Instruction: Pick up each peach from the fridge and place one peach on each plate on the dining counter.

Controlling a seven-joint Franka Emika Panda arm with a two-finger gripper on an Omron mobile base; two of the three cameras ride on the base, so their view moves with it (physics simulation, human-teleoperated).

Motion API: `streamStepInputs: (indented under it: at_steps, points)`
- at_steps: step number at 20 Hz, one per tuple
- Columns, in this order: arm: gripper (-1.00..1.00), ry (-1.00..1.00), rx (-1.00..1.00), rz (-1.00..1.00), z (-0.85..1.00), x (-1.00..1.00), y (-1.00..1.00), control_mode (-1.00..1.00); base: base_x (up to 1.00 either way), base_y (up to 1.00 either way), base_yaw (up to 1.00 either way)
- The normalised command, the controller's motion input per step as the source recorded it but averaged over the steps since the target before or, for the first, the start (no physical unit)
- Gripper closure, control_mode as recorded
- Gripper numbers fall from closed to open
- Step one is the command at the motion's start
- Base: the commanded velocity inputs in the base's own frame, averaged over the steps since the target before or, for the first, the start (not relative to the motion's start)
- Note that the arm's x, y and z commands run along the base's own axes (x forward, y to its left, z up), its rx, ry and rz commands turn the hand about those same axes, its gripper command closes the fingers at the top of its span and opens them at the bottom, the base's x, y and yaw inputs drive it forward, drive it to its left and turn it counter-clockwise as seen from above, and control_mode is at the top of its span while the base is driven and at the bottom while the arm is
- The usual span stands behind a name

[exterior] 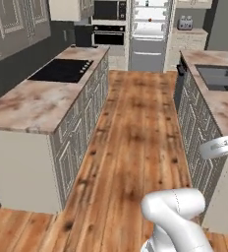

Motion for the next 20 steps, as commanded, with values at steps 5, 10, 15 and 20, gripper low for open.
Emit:
streamStepInputs:
  at_steps: [5, 10, 15, 20]
  points:
    - [-1.00, 0.00, 0.00, 0.00, 0.00, 0.00, 0.00, 1.00, 1.00, 0.81, -0.54]
    - [-1.00, 0.00, 0.00, 0.00, 0.00, 0.00, 0.00, 1.00, 1.00, 0.42, -0.28]
    - [-1.00, 0.00, 0.00, 0.00, 0.00, 0.00, 0.00, 1.00, 1.00, -0.42, -0.01]
    - [-1.00, 0.00, 0.00, 0.00, 0.00, 0.00, 0.00, 1.00, 1.00, -0.51, 0.00]
